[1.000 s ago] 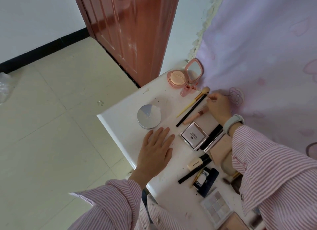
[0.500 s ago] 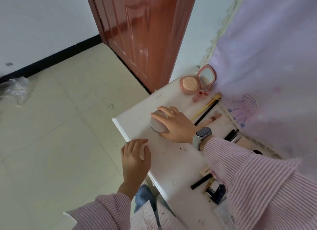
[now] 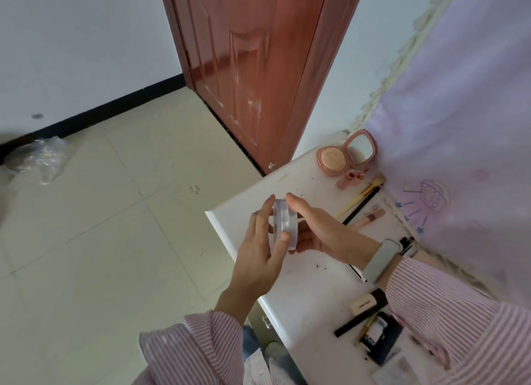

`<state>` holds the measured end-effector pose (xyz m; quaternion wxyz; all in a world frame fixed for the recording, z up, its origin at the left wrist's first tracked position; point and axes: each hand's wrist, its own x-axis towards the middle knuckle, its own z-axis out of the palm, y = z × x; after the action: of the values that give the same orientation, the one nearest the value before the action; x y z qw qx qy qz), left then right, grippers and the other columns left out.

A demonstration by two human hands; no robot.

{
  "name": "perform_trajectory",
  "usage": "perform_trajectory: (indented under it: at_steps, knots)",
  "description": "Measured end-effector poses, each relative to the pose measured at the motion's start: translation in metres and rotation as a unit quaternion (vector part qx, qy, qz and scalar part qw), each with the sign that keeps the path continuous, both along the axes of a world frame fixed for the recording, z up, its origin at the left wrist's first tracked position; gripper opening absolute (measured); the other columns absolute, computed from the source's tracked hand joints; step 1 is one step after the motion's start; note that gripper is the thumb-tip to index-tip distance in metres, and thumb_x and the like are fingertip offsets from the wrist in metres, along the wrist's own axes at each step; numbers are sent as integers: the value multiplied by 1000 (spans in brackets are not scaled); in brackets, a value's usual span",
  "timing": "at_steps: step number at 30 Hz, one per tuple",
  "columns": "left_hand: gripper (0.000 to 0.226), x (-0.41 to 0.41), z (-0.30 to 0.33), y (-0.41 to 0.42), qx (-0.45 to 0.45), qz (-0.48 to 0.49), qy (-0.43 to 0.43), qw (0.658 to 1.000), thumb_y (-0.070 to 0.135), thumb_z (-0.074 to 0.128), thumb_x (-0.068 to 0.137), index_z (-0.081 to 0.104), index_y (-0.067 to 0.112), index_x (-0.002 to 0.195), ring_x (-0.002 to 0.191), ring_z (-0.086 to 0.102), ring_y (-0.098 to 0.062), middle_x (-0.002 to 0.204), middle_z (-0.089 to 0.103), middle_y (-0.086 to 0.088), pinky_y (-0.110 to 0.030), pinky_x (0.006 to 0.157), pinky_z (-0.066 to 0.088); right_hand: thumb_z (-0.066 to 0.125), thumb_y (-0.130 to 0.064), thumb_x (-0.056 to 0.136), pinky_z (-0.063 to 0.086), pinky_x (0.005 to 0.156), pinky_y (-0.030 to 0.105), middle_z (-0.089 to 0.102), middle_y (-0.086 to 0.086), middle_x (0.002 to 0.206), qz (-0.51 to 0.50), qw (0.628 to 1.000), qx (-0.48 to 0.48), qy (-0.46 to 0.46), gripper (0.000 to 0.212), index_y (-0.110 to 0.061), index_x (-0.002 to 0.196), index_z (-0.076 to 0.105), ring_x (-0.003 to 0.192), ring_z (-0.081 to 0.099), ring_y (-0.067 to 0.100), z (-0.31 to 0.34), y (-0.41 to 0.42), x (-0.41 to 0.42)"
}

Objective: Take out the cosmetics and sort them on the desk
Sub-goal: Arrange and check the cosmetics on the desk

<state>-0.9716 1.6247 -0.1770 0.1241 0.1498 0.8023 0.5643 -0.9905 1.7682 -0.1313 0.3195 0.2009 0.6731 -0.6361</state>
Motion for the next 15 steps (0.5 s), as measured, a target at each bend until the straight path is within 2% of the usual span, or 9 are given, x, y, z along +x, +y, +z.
perform_trajectory:
  at_steps: [1, 3, 4, 6, 7, 9, 10, 12, 15]
  knots:
    - [59, -1, 0, 1, 2, -1, 6, 1000, 70, 21, 82, 16, 46, 136, 108, 45, 14, 128, 35, 24, -3, 78, 40, 35, -62, 86, 53, 66, 28, 67, 16, 78, 4, 1000, -1, -2, 64, -6, 98, 66, 68, 62, 21, 2, -1, 2]
    - [65, -3, 0, 1, 13, -5, 9, 1000, 67, 20, 83, 23, 30, 137, 101, 54, -2, 123, 46, 11, -15, 77, 46, 35, -61, 87, 54, 72, 31, 67, 21, 86, 1, 1000, -6, -13, 66, -4, 101, 65, 74, 62, 24, 5, -2, 6]
    - [63, -4, 1, 1, 19, -10, 15, 1000, 65, 19, 84, 26, 27, 134, 96, 56, -3, 117, 49, 11, -17, 75, 47, 37, -61, 87, 54, 73, 32, 67, 20, 87, -3, 1000, -5, -14, 65, -4, 101, 64, 76, 63, 25, 6, -3, 8]
    - [50, -3, 3, 2, 45, -14, 17, 999, 58, 16, 86, 30, 30, 125, 92, 55, 5, 108, 48, 27, -8, 74, 43, 42, -60, 85, 53, 71, 29, 68, 11, 86, 8, 999, 43, 13, 59, -8, 106, 60, 77, 64, 20, 7, -6, 10]
    - [45, -3, 4, 3, 73, -7, -3, 997, 56, 15, 87, 32, 31, 121, 94, 55, 6, 105, 49, 28, -7, 76, 42, 47, -59, 83, 54, 69, 26, 67, 4, 85, 21, 995, 86, 40, 53, -13, 107, 57, 77, 64, 14, 9, -6, 10]
    - [52, -2, 3, 5, 138, 9, -84, 987, 55, 12, 89, 40, 24, 121, 90, 60, -4, 99, 60, 12, -16, 77, 47, 56, -55, 79, 53, 69, 19, 63, -8, 87, 50, 980, 151, 120, 46, -22, 110, 52, 76, 62, 4, 12, -6, 11]
    - [61, -3, 2, 6, 153, 13, -127, 980, 57, 10, 89, 44, 18, 121, 82, 63, -6, 90, 64, 3, -19, 71, 48, 60, -53, 76, 50, 69, 14, 60, -12, 92, 70, 969, 172, 161, 48, -25, 114, 49, 80, 60, 0, 12, -5, 12]
    - [73, -8, 2, 7, 170, 0, -213, 962, 58, 5, 90, 52, 11, 120, 67, 61, -9, 74, 66, 0, -20, 58, 46, 66, -48, 73, 42, 75, 9, 51, -13, 112, 125, 944, 214, 217, 66, -28, 129, 39, 96, 51, -4, 15, 0, 13]
    - [72, -19, 2, 4, 236, -63, -362, 900, 57, 5, 94, 63, 17, 109, 59, 52, -14, 68, 62, -5, -24, 52, 41, 70, -44, 71, 34, 94, 18, 37, -11, 131, 243, 875, 299, 292, 92, -29, 143, 15, 116, 34, 2, 18, 8, 14]
